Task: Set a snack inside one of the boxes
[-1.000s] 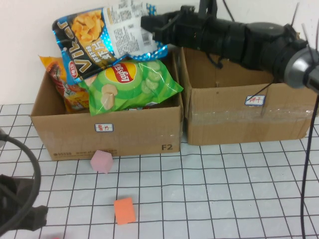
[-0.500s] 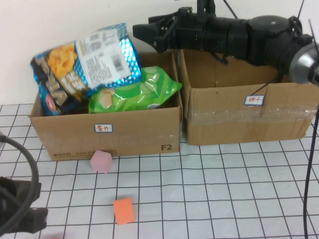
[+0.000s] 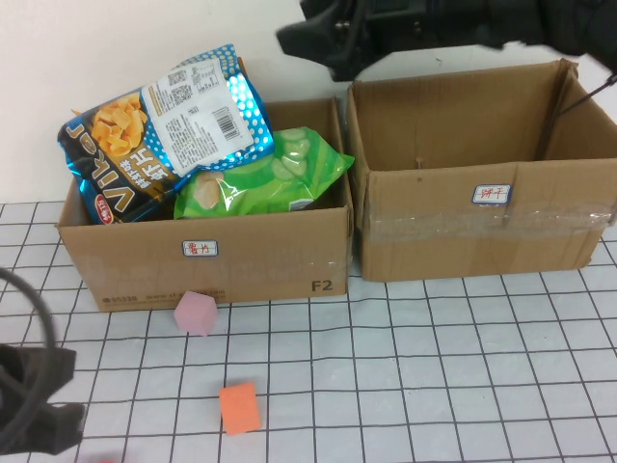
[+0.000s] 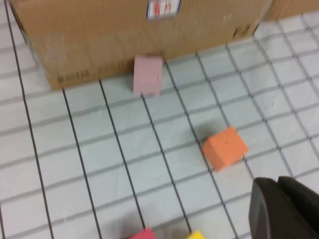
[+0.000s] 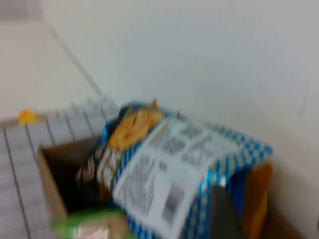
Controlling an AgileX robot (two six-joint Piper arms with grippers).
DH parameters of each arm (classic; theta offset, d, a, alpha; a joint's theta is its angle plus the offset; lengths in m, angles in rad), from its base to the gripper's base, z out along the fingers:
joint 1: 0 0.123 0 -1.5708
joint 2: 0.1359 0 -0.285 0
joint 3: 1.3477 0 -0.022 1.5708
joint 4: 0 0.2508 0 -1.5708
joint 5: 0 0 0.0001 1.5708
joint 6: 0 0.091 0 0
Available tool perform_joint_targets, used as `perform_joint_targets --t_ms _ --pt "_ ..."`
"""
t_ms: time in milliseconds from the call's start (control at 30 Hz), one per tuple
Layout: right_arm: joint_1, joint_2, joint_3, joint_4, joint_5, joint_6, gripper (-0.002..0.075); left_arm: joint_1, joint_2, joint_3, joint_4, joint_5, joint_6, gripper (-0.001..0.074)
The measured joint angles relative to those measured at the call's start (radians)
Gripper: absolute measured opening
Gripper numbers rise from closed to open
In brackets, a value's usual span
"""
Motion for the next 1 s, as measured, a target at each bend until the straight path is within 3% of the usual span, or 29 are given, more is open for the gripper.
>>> perform_joint_targets --t_ms 200,267,433,600,1000 --pt "-0.021 -0.11 0.0 -0.435 0.177 0.273 0.009 0.0 -0.097 0.0 0.027 -0.064 0.0 -0.0001" --pt "-0.027 -0.141 0.0 -0.562 0.226 0.346 0.0041 0.0 -0.136 0.0 0.046 -0.083 0.0 -0.0001" --pt "-0.035 -0.21 0.0 -0.79 0.341 0.442 0.001 0.0 -0.241 0.0 0.081 -0.119 0.0 -0.0001" --pt "-0.035 -0.307 0.095 -0.816 0.337 0.46 0.0007 0.0 -0.347 0.051 0.103 -0.173 0.0 -0.0001" --pt "-0.035 -0.714 0.774 -0.823 -0.007 0.464 0.0006 0.0 -0.576 0.394 0.118 -0.32 0.0 -0.0001"
